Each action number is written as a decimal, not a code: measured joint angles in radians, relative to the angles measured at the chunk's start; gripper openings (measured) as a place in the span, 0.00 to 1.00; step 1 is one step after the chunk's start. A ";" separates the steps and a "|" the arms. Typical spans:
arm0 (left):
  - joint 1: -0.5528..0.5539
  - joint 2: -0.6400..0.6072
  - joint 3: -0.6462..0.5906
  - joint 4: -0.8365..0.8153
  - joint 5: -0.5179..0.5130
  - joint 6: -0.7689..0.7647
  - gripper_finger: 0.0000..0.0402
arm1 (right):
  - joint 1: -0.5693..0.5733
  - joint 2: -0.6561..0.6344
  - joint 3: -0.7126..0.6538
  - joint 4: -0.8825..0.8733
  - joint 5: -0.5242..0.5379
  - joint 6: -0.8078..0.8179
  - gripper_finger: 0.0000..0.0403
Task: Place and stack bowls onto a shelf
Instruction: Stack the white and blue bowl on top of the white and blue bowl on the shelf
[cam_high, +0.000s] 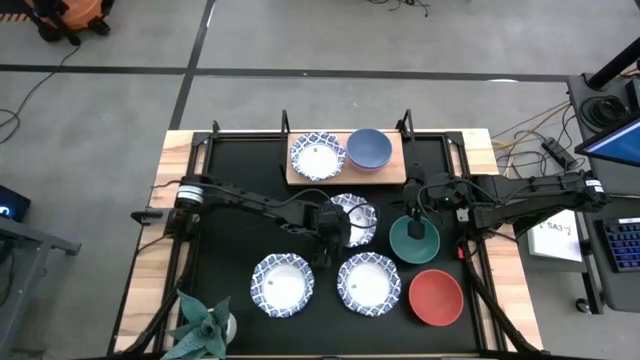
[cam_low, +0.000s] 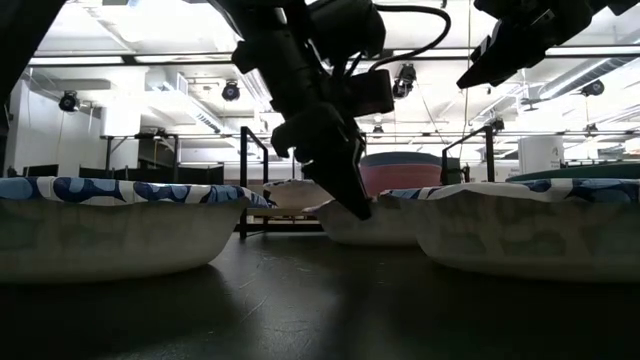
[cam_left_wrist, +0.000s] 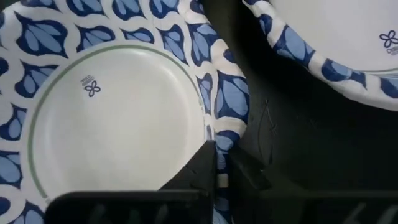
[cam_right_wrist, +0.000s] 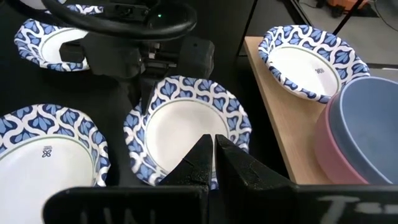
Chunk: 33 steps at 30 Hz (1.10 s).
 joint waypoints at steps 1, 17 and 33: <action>-0.001 -0.003 0.000 -0.003 0.000 0.000 0.02 | 0.000 0.000 0.000 0.000 0.000 0.000 0.02; -0.018 -0.237 0.000 -0.132 0.005 0.008 0.00 | 0.000 0.000 0.000 0.000 0.000 0.006 0.02; 0.162 -0.477 -0.007 -0.186 -0.358 0.099 0.00 | 0.000 0.000 0.000 0.001 0.001 0.003 0.02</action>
